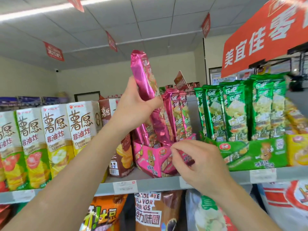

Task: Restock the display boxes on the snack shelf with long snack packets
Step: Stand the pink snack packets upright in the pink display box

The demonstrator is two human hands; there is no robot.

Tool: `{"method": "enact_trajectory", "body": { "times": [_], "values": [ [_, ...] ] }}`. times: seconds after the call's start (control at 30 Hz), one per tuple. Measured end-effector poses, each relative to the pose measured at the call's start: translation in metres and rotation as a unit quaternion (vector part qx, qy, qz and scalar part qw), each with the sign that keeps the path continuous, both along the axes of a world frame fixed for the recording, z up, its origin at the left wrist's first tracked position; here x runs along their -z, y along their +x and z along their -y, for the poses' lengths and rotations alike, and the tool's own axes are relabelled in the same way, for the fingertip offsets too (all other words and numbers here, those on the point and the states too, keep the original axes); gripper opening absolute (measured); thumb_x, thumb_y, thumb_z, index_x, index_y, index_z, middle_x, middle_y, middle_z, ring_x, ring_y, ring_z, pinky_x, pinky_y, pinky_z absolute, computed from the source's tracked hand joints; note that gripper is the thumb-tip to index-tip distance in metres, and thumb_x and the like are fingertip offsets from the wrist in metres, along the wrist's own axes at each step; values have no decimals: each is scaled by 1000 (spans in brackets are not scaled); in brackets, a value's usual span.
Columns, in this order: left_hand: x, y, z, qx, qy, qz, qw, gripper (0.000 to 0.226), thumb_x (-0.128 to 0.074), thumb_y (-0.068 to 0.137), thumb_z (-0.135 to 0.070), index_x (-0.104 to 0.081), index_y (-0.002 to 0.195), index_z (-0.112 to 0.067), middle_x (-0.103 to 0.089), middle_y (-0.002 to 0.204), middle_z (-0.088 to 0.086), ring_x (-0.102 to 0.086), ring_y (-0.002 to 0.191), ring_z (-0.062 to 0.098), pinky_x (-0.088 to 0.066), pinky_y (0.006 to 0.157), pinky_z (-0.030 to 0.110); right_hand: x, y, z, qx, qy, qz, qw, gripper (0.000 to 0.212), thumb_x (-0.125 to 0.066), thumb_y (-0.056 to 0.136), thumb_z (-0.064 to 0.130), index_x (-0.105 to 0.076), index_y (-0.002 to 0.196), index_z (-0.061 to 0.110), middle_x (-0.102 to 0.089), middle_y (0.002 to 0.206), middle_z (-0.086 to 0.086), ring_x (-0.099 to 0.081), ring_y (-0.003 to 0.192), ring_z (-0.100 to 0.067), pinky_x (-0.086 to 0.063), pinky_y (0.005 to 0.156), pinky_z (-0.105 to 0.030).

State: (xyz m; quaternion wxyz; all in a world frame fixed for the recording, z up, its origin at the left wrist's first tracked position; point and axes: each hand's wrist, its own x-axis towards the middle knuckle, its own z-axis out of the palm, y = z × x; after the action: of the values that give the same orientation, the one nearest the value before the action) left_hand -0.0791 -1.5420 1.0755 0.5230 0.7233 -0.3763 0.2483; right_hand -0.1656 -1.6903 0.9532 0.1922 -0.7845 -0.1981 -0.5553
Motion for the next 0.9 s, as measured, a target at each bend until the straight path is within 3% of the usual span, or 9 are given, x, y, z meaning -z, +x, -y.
{"method": "enact_trajectory", "body": {
  "times": [0.13,0.2,0.3,0.43,0.5,0.6,0.67,0.73,0.9],
  "values": [
    [6,0,0,-13,30,23,999,41,-73,70,-41,-50,100,-25,-64,87,2,-62,75,15,-57,79,49,-21,-4,9,21,50,21,998,24,-50,90,24,-71,94,13,-68,82,3,-61,68,-13,-54,60,-37],
    [7,-2,0,-9,34,40,999,36,-75,72,-41,-49,94,-31,-64,78,-12,-63,72,8,-57,74,44,-43,0,13,49,67,11,997,31,-50,91,22,-65,118,16,-65,107,4,-59,91,-8,-53,82,-30],
    [3,-2,-4,1,33,33,999,52,-78,69,-35,-46,109,-30,-71,90,-9,-70,80,17,-59,73,47,-81,9,20,86,60,-6,994,54,-54,93,20,-40,144,23,-45,144,5,-41,130,-11,-29,107,-26],
    [0,-5,-3,24,24,64,997,82,-76,70,-22,-27,132,-41,-70,96,-15,-72,80,16,-61,69,44,-120,33,26,135,-30,-170,976,76,-56,95,33,-10,155,29,-15,163,0,-9,150,-21,-11,121,-42],
    [0,-5,-3,34,22,88,995,102,-77,71,-17,-11,145,-43,-69,97,-14,-72,81,16,-61,69,41,-127,44,26,172,-71,-265,946,80,-55,94,42,-4,155,30,-11,164,-2,-1,151,-28,-14,120,-54],
    [-5,-2,-5,32,30,99,994,110,-78,74,-10,-5,147,-45,-68,96,-11,-72,77,16,-61,67,38,-135,54,27,188,-89,-313,927,70,-54,93,46,-19,152,29,-31,151,-11,-30,139,-38,-34,111,-53],
    [-7,-3,-6,32,25,106,994,104,-79,72,-9,-14,143,-46,-67,94,-8,-71,71,17,-61,65,40,-140,55,24,148,-40,-290,945,52,-53,94,46,-37,140,28,-40,128,-9,-58,103,-26,-50,84,-37],
    [-8,-4,-5,23,12,118,993,96,-80,70,-12,-21,139,-43,-68,92,-7,-70,66,18,-60,62,39,-144,59,20,125,-11,-282,951,47,-47,96,45,-41,139,26,-37,122,-8,-59,83,-18,-49,73,-32],
    [-10,0,-5,-19,30,142,989,71,-79,73,-21,-34,125,-40,-72,87,-5,-69,66,20,-56,64,43,-134,72,20,69,17,-296,953,47,-32,103,43,-39,143,21,-41,141,-16,-43,129,-31,-36,109,-46]
  ]
}}
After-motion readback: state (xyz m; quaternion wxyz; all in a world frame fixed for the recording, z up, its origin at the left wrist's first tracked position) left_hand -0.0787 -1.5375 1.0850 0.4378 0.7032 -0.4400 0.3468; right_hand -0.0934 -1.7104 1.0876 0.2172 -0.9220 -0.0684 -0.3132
